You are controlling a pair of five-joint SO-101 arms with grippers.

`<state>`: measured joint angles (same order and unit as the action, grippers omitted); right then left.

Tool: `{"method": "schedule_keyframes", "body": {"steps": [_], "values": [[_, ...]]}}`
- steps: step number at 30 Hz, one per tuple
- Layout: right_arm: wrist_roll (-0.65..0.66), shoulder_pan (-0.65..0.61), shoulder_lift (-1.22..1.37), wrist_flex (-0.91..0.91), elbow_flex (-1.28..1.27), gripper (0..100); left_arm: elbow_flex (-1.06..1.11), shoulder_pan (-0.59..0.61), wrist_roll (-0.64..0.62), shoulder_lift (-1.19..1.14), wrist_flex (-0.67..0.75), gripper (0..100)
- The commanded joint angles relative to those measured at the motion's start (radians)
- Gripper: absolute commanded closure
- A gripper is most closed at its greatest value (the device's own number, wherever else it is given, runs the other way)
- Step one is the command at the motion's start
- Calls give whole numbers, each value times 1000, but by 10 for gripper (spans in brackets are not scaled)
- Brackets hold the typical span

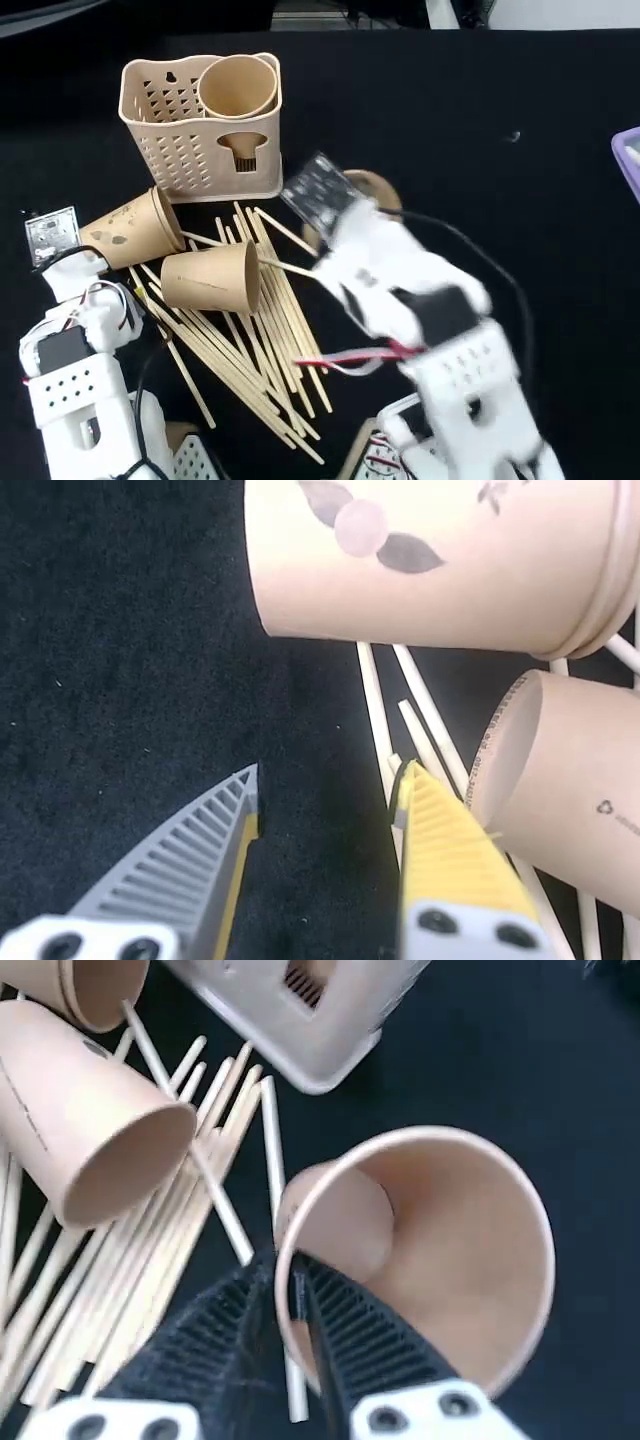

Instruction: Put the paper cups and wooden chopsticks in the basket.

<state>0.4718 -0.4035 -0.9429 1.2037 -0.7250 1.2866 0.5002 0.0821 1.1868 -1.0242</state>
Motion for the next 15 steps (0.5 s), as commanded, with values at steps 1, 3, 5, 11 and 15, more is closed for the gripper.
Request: {"method": "schedule_keyframes", "body": {"steps": [1,3,5,11,15], "values": [[161,120,-31,232,147,988,-15,2,-3,6,18,777],[210,189,45,264,142,988,-15,2,-3,6,18,777],[244,259,140,264,134,988,-15,2,-3,6,15,777],[252,324,337,176,127,986,-13,2,-3,6,12,777],[250,293,383,181,125,985,-13,2,-2,6,12,777]]}}
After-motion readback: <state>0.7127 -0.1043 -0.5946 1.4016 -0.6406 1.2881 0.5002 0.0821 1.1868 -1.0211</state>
